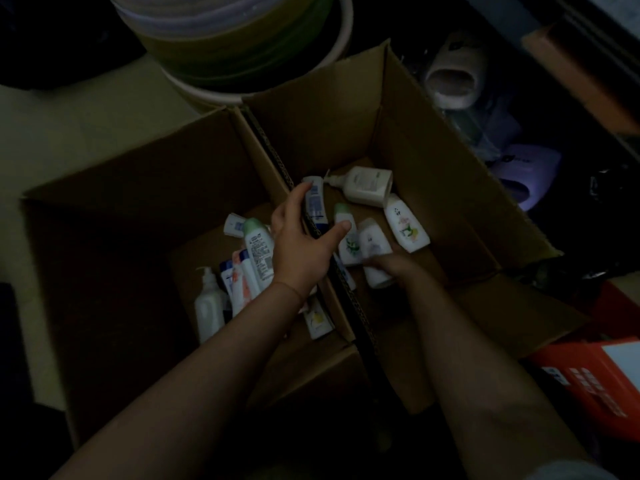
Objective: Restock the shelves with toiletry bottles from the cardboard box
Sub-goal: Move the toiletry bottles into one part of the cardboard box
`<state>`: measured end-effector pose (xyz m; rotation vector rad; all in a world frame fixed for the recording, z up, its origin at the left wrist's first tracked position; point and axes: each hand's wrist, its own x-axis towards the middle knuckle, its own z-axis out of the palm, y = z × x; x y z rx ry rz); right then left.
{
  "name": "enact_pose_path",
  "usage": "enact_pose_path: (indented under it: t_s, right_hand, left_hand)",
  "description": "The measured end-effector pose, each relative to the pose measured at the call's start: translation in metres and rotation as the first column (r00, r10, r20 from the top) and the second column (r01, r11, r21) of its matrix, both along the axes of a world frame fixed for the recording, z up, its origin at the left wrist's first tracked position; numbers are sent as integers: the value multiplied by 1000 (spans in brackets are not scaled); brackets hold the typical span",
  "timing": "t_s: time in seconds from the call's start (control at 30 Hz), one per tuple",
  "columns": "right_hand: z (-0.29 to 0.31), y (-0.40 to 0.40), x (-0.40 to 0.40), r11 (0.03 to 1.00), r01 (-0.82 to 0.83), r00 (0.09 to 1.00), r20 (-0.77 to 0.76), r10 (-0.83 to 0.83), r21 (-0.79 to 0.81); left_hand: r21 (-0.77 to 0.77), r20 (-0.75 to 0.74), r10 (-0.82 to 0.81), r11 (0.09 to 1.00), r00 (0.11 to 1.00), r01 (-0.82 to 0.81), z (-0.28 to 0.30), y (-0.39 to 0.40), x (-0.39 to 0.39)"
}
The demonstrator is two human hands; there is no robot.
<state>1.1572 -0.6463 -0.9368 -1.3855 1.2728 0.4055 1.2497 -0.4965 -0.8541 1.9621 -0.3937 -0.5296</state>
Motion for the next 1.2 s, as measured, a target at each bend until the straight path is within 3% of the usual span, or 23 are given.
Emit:
enact_pose_path:
  t_s: [0.17,0.23,0.3,0.37,0.43,0.53,0.7,0.9,1.07,1.2]
  right_hand:
    - [60,9,11,992,123,906,408,-108,-10]
    - [91,18,19,987,152,835,527,-158,54]
    - [118,31,27,993,105,801,588,-115,51]
    - [143,45,32,999,-9,809,587,30,-40]
    - [157,58,36,984,-132,792,584,178,-121]
    - [162,60,38,990,-83,763,632,136,-114]
    - [128,33,32,985,118,866,499,-39,-129]
    - [59,20,40,998,57,983,177,-55,-8]
    - [-10,24,42,994,68,996,-58,-63,88]
    - [-35,37,47,985,61,993,-109,-43,161]
  left_hand:
    - [-29,-76,-33,999,997,31,14,4,-3]
    - [-100,-194,-36,995,980,17,19,11,1]
    - [-190,-406,38,974,913,-125,35,25,11]
    - [-260,-569,88,924,818,-280,43,42,23]
    - [-287,-653,91,889,752,-357,46,58,32]
    - [-187,-678,203,882,706,-433,38,72,39]
    - [53,-562,266,956,783,-287,18,81,48]
    - [26,-511,48,999,858,-40,30,25,35]
    - [-39,-548,48,996,835,-83,2,17,26]
    - [-62,-534,48,993,844,-95,-10,21,31]
